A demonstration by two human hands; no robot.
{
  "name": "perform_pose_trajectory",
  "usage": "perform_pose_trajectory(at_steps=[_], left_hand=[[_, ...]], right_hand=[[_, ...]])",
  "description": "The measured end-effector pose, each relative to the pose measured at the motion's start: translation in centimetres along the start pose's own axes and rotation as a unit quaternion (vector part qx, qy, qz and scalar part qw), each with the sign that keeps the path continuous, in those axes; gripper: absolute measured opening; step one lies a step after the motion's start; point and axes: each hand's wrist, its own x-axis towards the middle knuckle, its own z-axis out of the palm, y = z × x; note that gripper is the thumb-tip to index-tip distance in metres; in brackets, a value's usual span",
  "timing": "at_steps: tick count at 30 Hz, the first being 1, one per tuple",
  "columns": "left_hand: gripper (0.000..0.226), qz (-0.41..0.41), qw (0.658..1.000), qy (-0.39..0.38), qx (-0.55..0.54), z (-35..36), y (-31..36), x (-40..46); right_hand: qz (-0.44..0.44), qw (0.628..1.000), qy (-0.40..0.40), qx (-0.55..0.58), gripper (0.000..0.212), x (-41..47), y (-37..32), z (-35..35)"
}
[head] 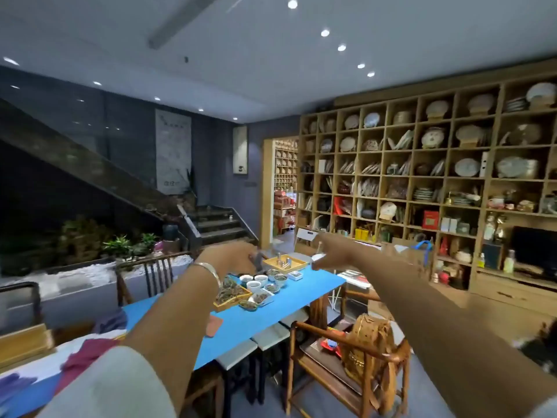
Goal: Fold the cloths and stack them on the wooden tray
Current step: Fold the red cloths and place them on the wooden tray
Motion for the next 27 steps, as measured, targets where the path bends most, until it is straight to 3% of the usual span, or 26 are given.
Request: perform_pose_trajectory(at_steps=[3, 7, 11, 16, 21, 27], left_hand=[[0.028, -0.074, 0.997, -0.006, 0.011, 0.6, -4.1, 2.4], [0.044, -0.177, 0.984, -0.005, 0.021, 1.2, -10.0, 5.3], [0.043, -0.254, 0.967, 0.003, 0.023, 1.0, -14.3, 8.1], [0.054, -0.346, 0.937, 0.037, -0.013, 0.0, -18.5, 10.1], [0.049, -0.384, 0.92, 0.065, -0.039, 1.3, -21.9, 11.1], [0.049, -0.404, 0.913, 0.047, -0.025, 3.0, -27.4, 14.4]], right_hand=[[-0.055, 0.998, -0.02, 0.005, 0.068, 6.3, -1.5, 2.2], [-0.161, 0.986, -0.035, 0.005, 0.056, 15.7, -4.0, 6.0], [-0.236, 0.97, -0.055, 0.016, 0.052, 24.8, -6.2, 8.5], [-0.314, 0.947, -0.065, 0.024, 0.061, 34.7, -9.3, 9.8], [-0.354, 0.929, -0.095, 0.04, 0.065, 40.5, -12.4, 13.1], [-0.389, 0.915, -0.106, 0.038, 0.066, 46.3, -15.3, 17.2]])
